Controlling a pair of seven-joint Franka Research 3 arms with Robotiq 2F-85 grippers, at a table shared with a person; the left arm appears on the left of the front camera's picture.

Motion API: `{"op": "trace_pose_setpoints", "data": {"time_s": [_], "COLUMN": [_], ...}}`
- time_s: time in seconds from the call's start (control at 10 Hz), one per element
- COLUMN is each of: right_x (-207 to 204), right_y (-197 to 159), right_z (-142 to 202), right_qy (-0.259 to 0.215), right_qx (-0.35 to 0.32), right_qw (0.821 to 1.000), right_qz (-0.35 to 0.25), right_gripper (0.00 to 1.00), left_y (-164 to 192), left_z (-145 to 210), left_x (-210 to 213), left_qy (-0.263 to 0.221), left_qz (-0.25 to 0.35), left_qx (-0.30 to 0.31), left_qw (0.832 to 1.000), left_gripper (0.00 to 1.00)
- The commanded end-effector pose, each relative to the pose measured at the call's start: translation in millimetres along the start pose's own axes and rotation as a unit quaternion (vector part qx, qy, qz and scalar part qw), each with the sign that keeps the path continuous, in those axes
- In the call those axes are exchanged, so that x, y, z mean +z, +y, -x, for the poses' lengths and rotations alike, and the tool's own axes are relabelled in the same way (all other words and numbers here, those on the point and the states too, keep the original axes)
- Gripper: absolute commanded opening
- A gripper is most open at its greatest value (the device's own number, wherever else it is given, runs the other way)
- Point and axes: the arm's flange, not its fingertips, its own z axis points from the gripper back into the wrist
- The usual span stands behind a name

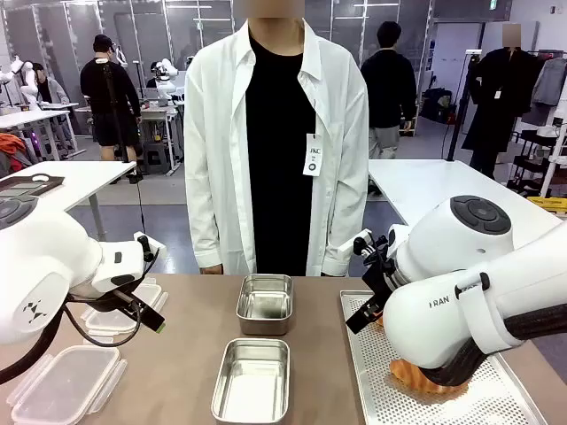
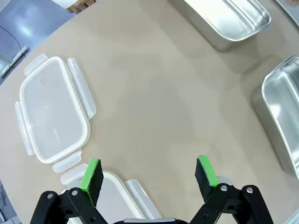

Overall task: Place the bread into the airtight container.
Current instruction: Pick up a Butter Roll and place it into an empty Airtight Container.

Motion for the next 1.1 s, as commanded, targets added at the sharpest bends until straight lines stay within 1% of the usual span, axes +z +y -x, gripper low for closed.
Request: {"op": "trace_pose_setpoints", "data": {"time_s": [0.0,0.8,0.9,1.0], "right_x": [0.0,0.0,25.4,48.4], "right_y": [0.0,0.2,-11.2,-20.8], "right_z": [0.0,-0.1,-20.8,-35.8], "right_qy": [0.000,0.000,-0.009,-0.013], "right_qx": [0.000,0.002,-0.010,-0.008], "right_qw": [1.000,1.000,1.000,1.000], "right_qz": [0.000,0.000,0.000,-0.006], "right_gripper": [1.00,1.00,1.00,1.00], "left_y": [-0.2,-0.4,7.7,16.2], "left_z": [-0.1,-0.1,-15.7,-26.9], "left_x": [0.0,0.0,14.6,32.4], "left_qy": [0.000,0.000,0.011,0.023], "left_qz": [0.000,0.000,0.005,0.019], "left_qx": [0.000,0.000,-0.025,-0.025], "left_qw": [1.000,1.000,1.000,0.999], "left_gripper": [1.00,1.00,1.00,1.00]}}
